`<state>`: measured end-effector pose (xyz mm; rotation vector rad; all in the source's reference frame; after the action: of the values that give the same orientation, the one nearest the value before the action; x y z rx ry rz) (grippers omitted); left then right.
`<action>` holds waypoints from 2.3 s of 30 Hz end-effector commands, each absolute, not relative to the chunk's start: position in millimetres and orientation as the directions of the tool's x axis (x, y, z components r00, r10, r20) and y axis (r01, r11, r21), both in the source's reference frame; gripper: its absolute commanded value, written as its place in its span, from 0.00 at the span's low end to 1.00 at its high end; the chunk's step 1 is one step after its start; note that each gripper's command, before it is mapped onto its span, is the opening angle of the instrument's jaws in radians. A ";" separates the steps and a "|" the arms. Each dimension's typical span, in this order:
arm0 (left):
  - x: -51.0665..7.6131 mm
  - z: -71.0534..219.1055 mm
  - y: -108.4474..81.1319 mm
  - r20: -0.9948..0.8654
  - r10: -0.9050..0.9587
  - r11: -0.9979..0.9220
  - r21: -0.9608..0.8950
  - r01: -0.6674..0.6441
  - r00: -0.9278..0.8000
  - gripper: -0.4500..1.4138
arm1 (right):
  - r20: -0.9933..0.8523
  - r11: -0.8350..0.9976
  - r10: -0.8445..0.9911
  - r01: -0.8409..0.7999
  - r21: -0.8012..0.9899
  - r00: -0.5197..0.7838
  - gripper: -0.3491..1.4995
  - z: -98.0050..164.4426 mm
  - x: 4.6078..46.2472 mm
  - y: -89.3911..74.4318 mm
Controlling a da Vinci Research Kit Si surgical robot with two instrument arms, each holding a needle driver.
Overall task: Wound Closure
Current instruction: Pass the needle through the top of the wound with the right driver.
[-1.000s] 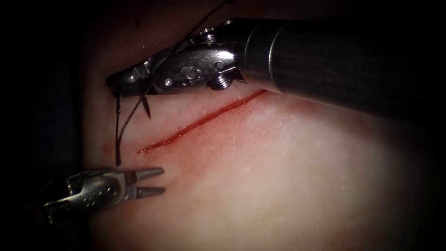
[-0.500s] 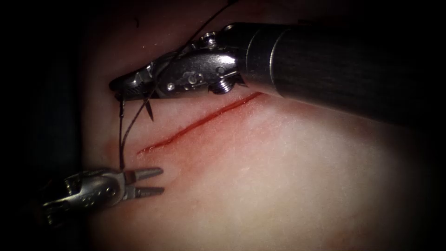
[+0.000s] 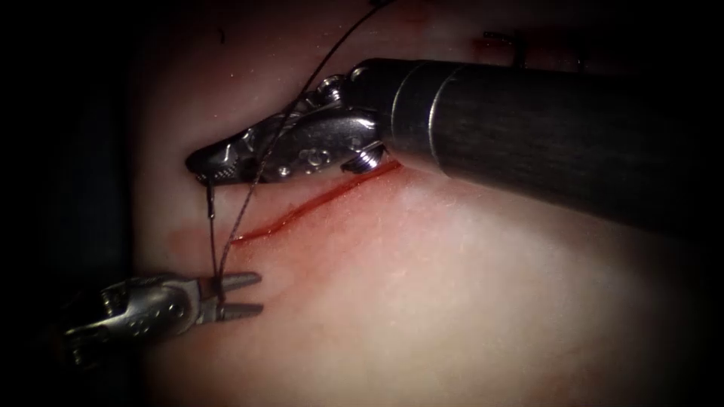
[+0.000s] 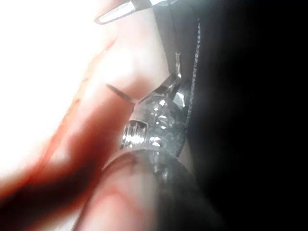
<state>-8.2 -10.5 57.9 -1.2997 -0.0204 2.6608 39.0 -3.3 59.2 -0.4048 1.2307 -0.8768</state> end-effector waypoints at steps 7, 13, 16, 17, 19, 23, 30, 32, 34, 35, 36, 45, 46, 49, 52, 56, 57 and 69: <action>-8.7 58.5 -10.2 -0.781 0.165 -0.984 -0.090 -0.153 -0.603 0.28 | -0.602 0.576 -0.797 0.360 -0.734 0.047 0.00 59.9 38.3 -6.1; -8.6 58.6 -10.1 -0.781 0.164 -0.984 -0.089 -0.152 -0.602 0.28 | -0.590 0.554 -0.807 0.382 -0.740 0.027 0.00 61.2 38.1 -7.9; -8.5 58.6 -10.1 -0.782 0.163 -0.985 -0.090 -0.151 -0.602 0.28 | -0.581 0.538 -0.814 0.399 -0.742 0.017 0.00 62.3 37.6 -8.6; -8.5 58.6 -10.1 -0.782 0.163 -0.985 -0.090 -0.151 -0.602 0.28 | -0.593 0.549 -0.805 0.407 -0.730 0.022 0.00 63.0 37.2 -8.9; -8.5 58.6 -10.1 -0.782 0.163 -0.985 -0.090 -0.151 -0.602 0.28 | -0.594 0.549 -0.804 0.411 -0.728 0.023 0.00 63.5 37.0 -9.1; -8.5 58.6 -10.1 -0.782 0.163 -0.985 -0.090 -0.151 -0.602 0.28 | -0.604 0.558 -0.797 0.418 -0.717 0.028 0.00 64.0 36.7 -9.2; -8.5 58.6 -10.1 -0.781 0.164 -0.984 -0.090 -0.151 -0.602 0.28 | -0.632 0.586 -0.773 0.439 -0.681 0.050 0.00 65.4 36.2 -9.2; -8.6 58.6 -10.1 -0.781 0.164 -0.984 -0.090 -0.151 -0.602 0.27 | -0.639 0.594 -0.767 0.438 -0.675 0.055 0.00 65.1 36.3 -8.9; -8.8 58.6 -10.0 -0.781 0.165 -0.984 -0.090 -0.153 -0.603 0.27 | -0.652 0.609 -0.755 0.436 -0.662 0.065 0.00 65.1 36.6 -8.6; -8.9 58.5 -10.0 -0.780 0.166 -0.984 -0.090 -0.154 -0.603 0.27 | -0.659 0.616 -0.749 0.442 -0.652 0.072 0.00 65.6 36.5 -8.9; -8.9 58.5 -10.0 -0.780 0.166 -0.984 -0.090 -0.155 -0.603 0.27 | -0.665 0.623 -0.743 0.445 -0.644 0.078 0.00 65.8 36.4 -9.1; -9.4 59.0 -9.6 -0.778 0.178 -0.982 -0.097 -0.164 -0.602 0.27 | -0.698 0.637 -0.711 0.496 -0.590 0.082 0.00 67.4 35.7 -10.7; -9.4 59.0 -9.6 -0.778 0.177 -0.982 -0.097 -0.164 -0.602 0.27 | -0.701 0.637 -0.708 0.501 -0.586 0.080 0.00 67.5 35.5 -10.9; -9.4 59.1 -9.6 -0.777 0.177 -0.982 -0.096 -0.164 -0.605 0.27 | -0.708 0.641 -0.702 0.505 -0.578 0.081 0.00 67.6 35.3 -11.2; -9.5 59.3 -9.6 -0.776 0.187 -0.980 -0.104 -0.171 -0.603 0.27 | -0.710 0.644 -0.699 0.505 -0.574 0.085 0.00 67.4 35.3 -10.8; -10.1 59.7 -9.8 -0.771 0.193 -0.979 -0.113 -0.167 -0.607 0.27 | -0.717 0.682 -0.683 0.473 -0.558 0.138 0.00 66.5 36.2 -9.2; -10.3 59.8 -10.0 -0.771 0.192 -0.980 -0.117 -0.162 -0.607 0.27 | -0.721 0.690 -0.678 0.461 -0.558 0.144 0.00 66.2 36.6 -8.8; -12.9 60.6 -11.9 -0.765 0.178 -0.984 -0.151 -0.096 -0.619 0.26 | -0.867 0.903 -0.384 0.326 -0.280 0.318 0.00 66.6 40.8 -3.8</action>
<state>-12.4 -12.1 60.1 -1.2877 -0.1469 2.6930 40.1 -4.3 66.3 -0.0428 1.1561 -0.4521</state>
